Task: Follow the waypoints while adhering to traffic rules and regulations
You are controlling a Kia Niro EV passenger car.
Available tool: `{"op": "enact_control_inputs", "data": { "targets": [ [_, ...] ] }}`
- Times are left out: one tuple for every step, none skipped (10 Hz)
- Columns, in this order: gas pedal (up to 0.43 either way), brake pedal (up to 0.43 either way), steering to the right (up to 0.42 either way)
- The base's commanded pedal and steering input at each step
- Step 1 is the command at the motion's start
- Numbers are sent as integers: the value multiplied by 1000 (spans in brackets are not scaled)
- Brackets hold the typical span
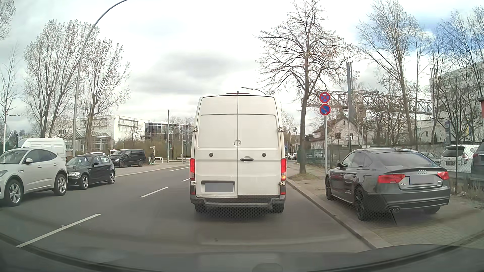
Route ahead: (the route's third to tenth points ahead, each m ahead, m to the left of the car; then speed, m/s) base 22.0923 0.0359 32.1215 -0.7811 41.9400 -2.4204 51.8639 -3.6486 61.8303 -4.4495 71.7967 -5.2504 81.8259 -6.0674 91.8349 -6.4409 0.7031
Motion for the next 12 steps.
{"op": "enact_control_inputs", "data": {
  "targets": [
    [67, 0, -24],
    [67, 0, -24],
    [110, 0, -24],
    [130, 0, -24],
    [138, 0, -24],
    [157, 0, -23],
    [169, 0, -21],
    [197, 0, -19],
    [209, 0, -18],
    [220, 0, -17],
    [228, 0, -16],
    [240, 0, -14]
  ]
}}
